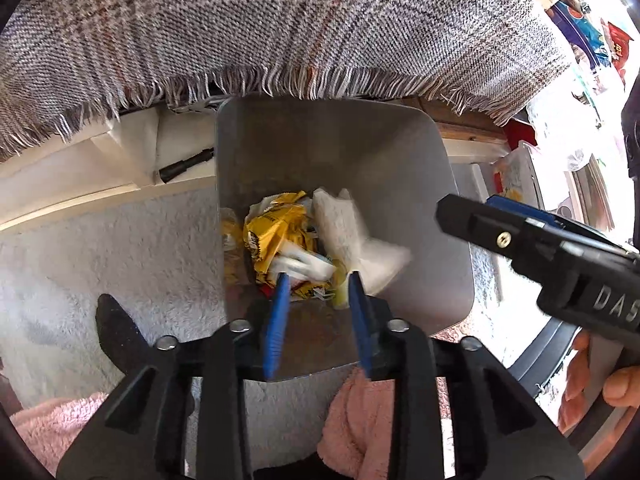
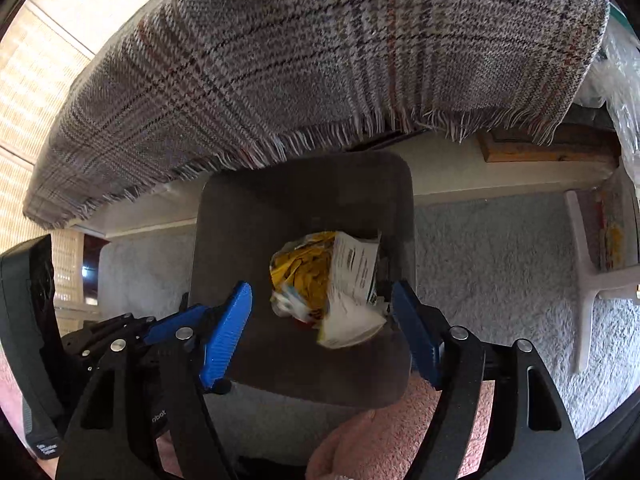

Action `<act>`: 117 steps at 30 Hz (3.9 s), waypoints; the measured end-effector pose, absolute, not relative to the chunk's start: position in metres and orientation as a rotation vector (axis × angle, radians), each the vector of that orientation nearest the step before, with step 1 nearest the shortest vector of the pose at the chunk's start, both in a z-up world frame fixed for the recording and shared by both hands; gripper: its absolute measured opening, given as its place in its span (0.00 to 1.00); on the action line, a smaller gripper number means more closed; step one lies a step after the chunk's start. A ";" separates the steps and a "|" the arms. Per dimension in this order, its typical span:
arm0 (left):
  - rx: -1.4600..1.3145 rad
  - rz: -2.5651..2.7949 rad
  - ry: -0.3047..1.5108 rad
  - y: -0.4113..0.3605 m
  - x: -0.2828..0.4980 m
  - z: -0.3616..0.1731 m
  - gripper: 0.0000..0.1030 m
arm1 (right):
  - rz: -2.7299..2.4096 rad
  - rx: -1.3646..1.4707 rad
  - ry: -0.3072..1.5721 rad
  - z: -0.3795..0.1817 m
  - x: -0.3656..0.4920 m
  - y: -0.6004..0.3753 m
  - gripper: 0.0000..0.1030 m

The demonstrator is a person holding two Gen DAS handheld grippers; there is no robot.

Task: Collect trash
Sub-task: 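Lower both held items over the bin and open both grippers, then grasp the clear plastic bag with the right gripper while the left grasps the white paper cup, then carry the bag and cup over the bin and open both grippers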

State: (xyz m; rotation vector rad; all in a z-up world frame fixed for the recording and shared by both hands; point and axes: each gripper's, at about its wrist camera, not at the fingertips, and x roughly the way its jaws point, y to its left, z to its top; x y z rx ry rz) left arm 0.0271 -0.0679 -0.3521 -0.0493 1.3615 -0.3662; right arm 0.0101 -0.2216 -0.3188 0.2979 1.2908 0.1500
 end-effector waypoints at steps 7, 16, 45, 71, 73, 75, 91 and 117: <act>-0.036 -0.331 1.321 -0.059 0.024 -0.340 0.69 | 0.092 0.271 1.248 -0.306 0.004 -0.233 0.97; -0.040 -0.345 1.282 -0.050 0.023 -0.304 0.89 | 0.100 0.319 1.204 -0.278 -0.002 -0.261 0.97; -0.028 -0.262 0.993 -0.037 0.214 -0.166 0.92 | 0.093 0.304 0.961 -0.158 0.168 -0.293 0.97; -0.082 -0.205 1.066 -0.072 0.344 -0.212 0.86 | 0.145 0.330 1.009 -0.206 0.278 -0.289 0.42; -0.084 -0.214 1.079 -0.075 0.343 -0.214 0.80 | 0.150 0.319 1.004 -0.205 0.274 -0.288 0.35; -0.075 -0.214 1.074 -0.077 0.341 -0.214 0.76 | 0.163 0.311 1.002 -0.202 0.268 -0.288 0.31; -0.015 -0.254 1.069 -0.091 0.316 -0.211 0.33 | 0.196 0.327 1.008 -0.191 0.183 -0.310 0.25; -0.008 -0.324 1.035 -0.061 0.051 -0.210 0.33 | 0.156 0.244 1.033 -0.201 0.002 -0.265 0.25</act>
